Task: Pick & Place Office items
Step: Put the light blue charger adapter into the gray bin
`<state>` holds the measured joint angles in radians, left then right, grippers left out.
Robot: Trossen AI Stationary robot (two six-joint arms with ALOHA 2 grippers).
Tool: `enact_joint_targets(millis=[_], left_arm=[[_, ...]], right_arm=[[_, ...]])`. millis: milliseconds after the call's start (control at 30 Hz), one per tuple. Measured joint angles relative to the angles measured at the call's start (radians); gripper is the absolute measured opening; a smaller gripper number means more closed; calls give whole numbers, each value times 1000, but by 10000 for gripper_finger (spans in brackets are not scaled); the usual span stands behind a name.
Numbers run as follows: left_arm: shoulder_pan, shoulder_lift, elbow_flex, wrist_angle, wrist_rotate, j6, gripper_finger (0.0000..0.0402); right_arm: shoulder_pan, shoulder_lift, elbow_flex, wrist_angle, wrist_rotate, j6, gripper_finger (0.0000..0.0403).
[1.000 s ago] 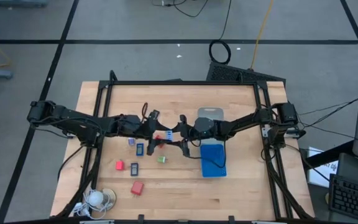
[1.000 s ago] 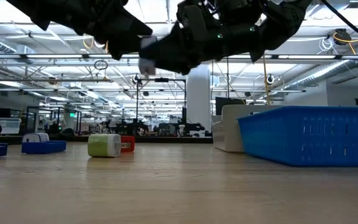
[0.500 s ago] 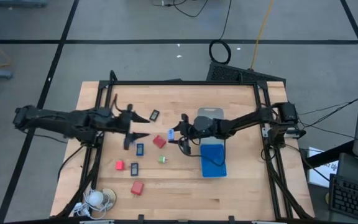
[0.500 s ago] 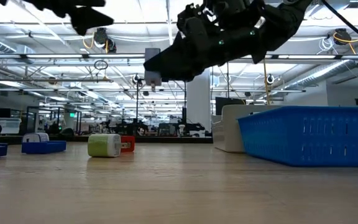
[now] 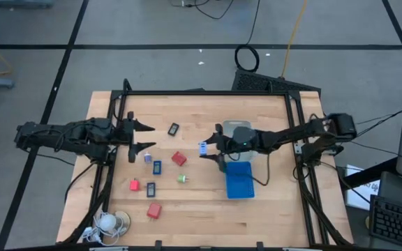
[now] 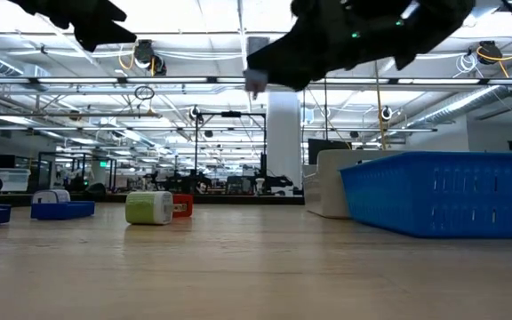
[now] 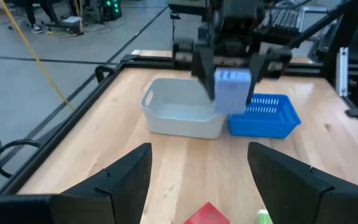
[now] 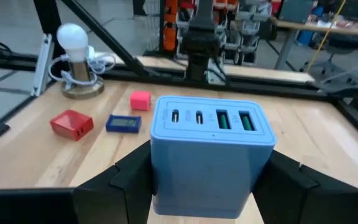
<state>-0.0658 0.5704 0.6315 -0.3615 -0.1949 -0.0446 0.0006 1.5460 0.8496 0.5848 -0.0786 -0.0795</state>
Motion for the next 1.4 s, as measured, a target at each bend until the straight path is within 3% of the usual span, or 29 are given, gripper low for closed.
enact_joint_targets(millis=[133, 367, 733, 1100, 1400], left_arm=[[0, -13, -40, 44, -3, 13, 269], [0, -84, -222, 218, -18, -3, 269], [0, -299, -368, 252, -52, -42, 269], [0, -384, -401, 185, -103, -62, 269], [0, -384, -536, 348, -100, -40, 269]], right_arm=[[0, -95, -79, -2, 8, 0, 208], [-2, -279, -202, 1, 83, -5, 208], [-57, -511, -345, -27, 108, 27, 208], [-150, -588, -410, -54, 103, 60, 208], [-166, -607, -411, -98, 101, 76, 208]])
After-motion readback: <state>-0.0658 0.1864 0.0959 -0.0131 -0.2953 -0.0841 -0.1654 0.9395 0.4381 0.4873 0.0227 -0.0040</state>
